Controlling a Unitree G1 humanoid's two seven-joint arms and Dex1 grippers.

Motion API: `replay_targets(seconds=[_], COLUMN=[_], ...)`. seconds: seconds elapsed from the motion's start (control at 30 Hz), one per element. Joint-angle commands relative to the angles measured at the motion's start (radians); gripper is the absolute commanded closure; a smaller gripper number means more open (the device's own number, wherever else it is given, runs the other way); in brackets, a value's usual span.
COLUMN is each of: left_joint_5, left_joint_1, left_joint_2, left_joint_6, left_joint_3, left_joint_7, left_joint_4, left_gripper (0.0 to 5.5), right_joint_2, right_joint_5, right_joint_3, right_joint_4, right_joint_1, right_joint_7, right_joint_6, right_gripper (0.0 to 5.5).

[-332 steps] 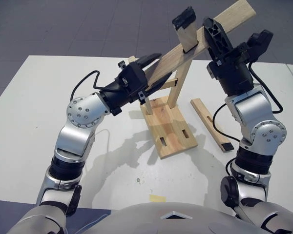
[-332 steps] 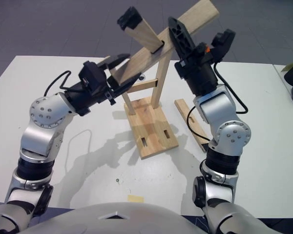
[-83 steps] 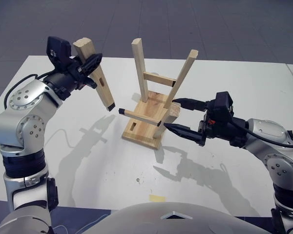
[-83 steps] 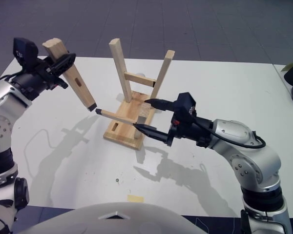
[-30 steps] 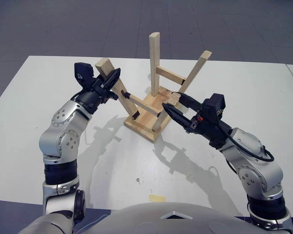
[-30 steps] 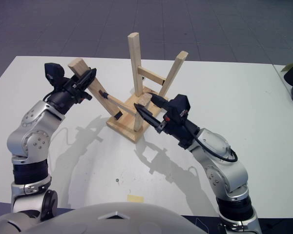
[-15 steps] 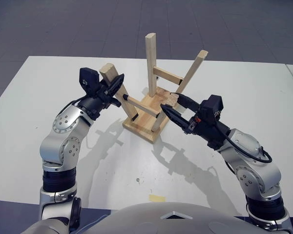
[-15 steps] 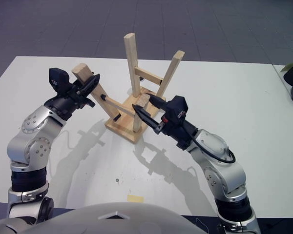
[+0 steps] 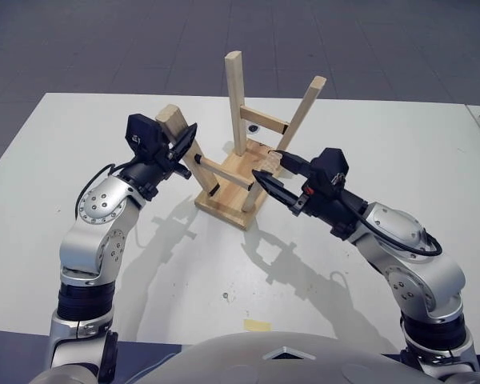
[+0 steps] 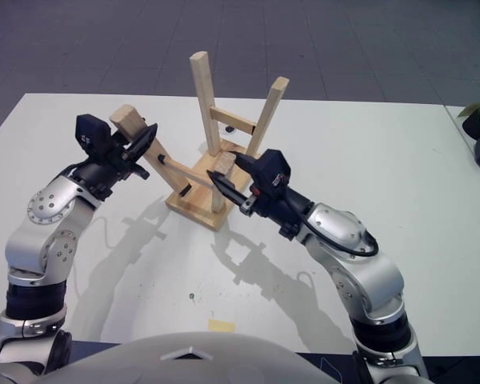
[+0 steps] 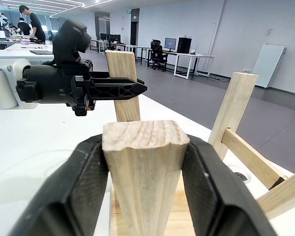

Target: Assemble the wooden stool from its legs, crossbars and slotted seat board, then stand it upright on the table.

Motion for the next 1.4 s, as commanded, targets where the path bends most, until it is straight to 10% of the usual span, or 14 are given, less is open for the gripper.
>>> replay_targets(seconds=[0.03, 0.23, 0.47, 0.83, 1.4], left_joint_5=[-0.041, -0.179, -0.199, -0.417, -0.626], left_joint_1=[0.028, -0.053, -0.065, -0.151, -0.686], left_joint_2=[-0.045, -0.084, -0.076, -0.090, -0.018], left_joint_6=[0.103, 0.176, 0.211, 0.283, 0.205], left_joint_3=[-0.043, 0.067, 0.086, 0.222, 0.352], left_joint_7=[-0.016, 0.012, 0.004, 0.007, 0.050], left_joint_4=[0.022, 0.017, -0.010, -0.025, 0.226], left_gripper=[4.31, 4.46, 4.46, 2.33, 0.12], right_joint_2=[0.045, 0.066, 0.069, 0.067, 0.184], right_joint_5=[0.030, 0.069, 0.082, 0.107, 0.270], right_joint_3=[-0.026, -0.059, -0.078, -0.107, -0.248], right_joint_4=[0.038, 0.038, 0.026, 0.034, 0.051], right_joint_1=[-0.035, -0.054, -0.060, -0.082, -0.198], right_joint_7=[-0.024, -0.022, -0.035, -0.051, -0.132], right_joint_6=[0.019, 0.018, 0.027, 0.025, -0.029], right_gripper=[3.38, 3.38, 2.06, 0.17, 0.10])
